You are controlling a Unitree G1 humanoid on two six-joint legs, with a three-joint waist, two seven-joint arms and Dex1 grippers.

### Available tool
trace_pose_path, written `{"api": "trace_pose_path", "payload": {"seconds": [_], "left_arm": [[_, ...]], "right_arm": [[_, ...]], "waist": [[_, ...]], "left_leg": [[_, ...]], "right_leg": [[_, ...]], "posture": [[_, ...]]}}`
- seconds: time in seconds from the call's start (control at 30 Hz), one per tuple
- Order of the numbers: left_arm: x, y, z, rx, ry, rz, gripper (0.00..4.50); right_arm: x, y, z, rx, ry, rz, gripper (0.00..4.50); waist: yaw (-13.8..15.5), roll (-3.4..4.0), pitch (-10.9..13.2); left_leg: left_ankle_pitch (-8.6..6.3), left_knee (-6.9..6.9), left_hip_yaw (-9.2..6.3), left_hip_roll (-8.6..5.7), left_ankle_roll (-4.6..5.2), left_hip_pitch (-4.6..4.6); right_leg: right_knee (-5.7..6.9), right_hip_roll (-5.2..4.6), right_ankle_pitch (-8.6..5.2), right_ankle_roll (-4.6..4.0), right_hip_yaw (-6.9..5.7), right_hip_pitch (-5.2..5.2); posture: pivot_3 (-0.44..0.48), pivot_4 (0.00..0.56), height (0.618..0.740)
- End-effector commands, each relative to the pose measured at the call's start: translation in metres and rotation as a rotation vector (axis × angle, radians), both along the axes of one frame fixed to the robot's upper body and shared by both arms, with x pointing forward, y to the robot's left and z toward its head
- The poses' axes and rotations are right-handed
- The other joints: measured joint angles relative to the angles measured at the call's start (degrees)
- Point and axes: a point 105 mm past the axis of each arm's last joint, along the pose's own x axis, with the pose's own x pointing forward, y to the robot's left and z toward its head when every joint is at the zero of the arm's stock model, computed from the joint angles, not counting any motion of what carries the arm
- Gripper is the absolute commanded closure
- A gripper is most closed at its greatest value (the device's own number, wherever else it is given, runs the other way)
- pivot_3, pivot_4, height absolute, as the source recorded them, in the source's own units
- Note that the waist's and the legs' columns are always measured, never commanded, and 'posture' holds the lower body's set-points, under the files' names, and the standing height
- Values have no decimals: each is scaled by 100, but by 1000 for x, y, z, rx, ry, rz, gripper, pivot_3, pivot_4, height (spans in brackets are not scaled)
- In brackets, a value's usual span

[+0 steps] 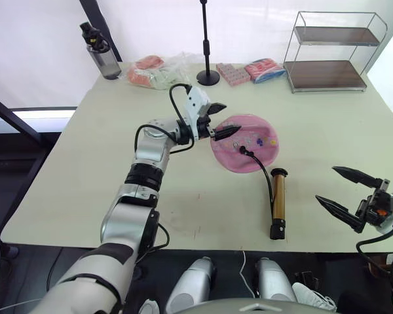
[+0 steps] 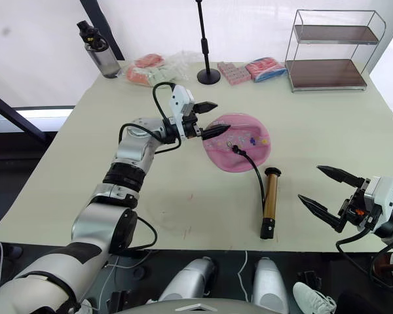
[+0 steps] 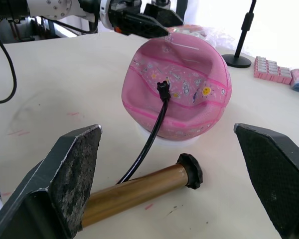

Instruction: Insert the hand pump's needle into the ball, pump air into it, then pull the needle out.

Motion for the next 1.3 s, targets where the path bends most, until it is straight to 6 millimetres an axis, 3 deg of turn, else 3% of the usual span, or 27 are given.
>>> {"api": "trace_pose_path", "payload": {"seconds": [0.03, 0.17, 0.53, 0.8, 0.9, 1.13, 1.3], "left_arm": [[-16, 3, 25, -39, -58, -44, 38], [-35, 10, 24, -21, -44, -72, 38], [-85, 63, -4, 8, 80, -26, 38], [-123, 80, -30, -7, 175, -14, 38], [-136, 97, -49, 29, 209, 48, 38], [-155, 132, -72, 48, 245, 166, 38], [-158, 137, -76, 55, 237, 170, 38]], "right_arm": [[-4, 0, 9, 1, -47, 0, 0], [-6, 0, 7, 1, -43, 1, 0], [-8, -3, -3, -7, -14, -8, 0], [-15, -13, -13, -30, 19, -25, 0], [-20, -20, -15, -49, 32, -36, 0], [-32, -39, -28, -92, 79, -82, 0], [-39, -55, -36, -119, 101, -127, 0]], "waist": [[-18, 1, 0], [-67, 2, -1], [-72, 11, -2], [-25, 19, -1], [-25, 25, 0], [70, 43, 9], [84, 48, 12]], "left_leg": [[0, 0, 1, 0, 0, 0], [0, -1, 0, 1, 0, 0], [0, -1, 2, 7, 0, 7], [0, -8, 5, 14, -1, 10], [-1, -10, 10, 16, -1, 12], [-17, -15, 24, 26, 25, 27], [-18, -15, 28, 26, 26, 35]], "right_leg": [[0, 0, 0, 0, 2, -1], [0, 0, 0, -1, 4, -3], [6, 4, 9, -14, 6, -3], [-2, 8, 11, -19, 5, -1], [-3, 8, 12, -19, 9, -1], [-5, 15, 15, -26, 18, 7], [-8, 14, 15, -26, 19, 11]], "posture": [[0, 150, 736], [0, 150, 736], [0, 150, 736], [0, 150, 736], [0, 150, 736], [0, 150, 736], [0, 150, 736]]}}
